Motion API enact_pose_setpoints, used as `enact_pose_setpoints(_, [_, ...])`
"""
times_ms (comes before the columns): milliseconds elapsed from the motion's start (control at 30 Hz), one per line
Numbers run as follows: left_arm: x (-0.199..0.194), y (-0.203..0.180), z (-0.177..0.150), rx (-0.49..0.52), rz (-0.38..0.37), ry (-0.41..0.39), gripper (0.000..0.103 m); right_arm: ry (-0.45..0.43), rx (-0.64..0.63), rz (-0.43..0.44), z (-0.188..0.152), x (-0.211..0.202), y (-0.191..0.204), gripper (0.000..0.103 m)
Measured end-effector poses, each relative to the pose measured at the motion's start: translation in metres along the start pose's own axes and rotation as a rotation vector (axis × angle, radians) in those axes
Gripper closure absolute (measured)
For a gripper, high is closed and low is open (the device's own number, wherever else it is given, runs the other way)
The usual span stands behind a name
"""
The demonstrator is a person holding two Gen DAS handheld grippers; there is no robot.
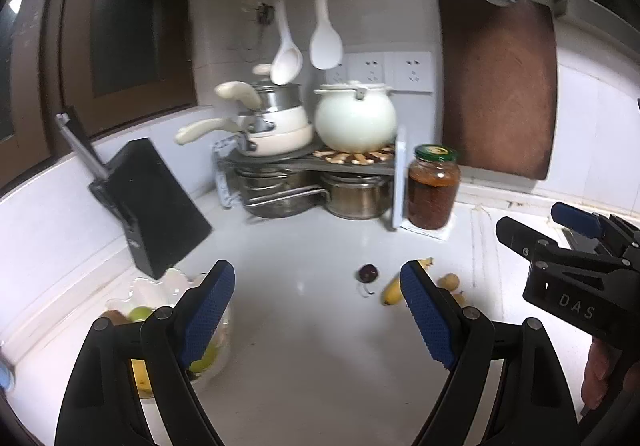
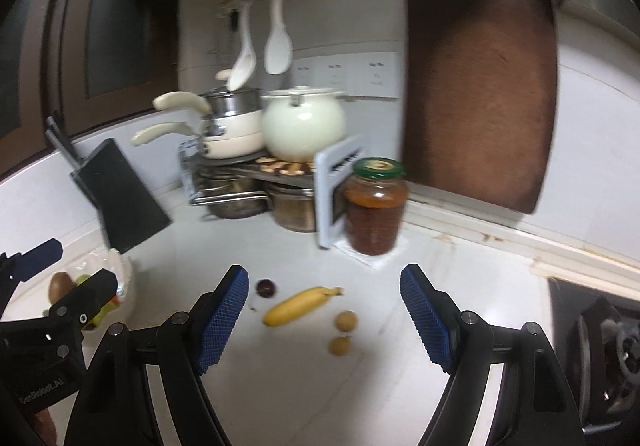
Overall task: Organize fruits
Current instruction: 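Withdraw both open tools and move toward the banana and loquats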
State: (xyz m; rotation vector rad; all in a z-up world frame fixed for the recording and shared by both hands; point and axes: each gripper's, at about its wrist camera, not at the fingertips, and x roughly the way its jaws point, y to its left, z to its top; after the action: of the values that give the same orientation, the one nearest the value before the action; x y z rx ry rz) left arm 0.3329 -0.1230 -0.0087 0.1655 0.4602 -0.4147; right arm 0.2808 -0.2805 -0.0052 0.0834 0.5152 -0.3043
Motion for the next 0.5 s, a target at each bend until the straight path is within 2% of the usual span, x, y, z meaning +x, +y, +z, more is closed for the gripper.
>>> enact_pose_setpoints(200, [0.016,-0.017,-0.006,0.036,-0.039,0.027,0.018,0.043,0.016,-0.035,-0.011,0.008,-0.02,0.024])
enact_pose_setpoints(500, [0.049,-0.036,-0.01,0.102,-0.107,0.048,0.018,0.112,0.022,-0.02,-0.021,0.036,-0.035,0.025])
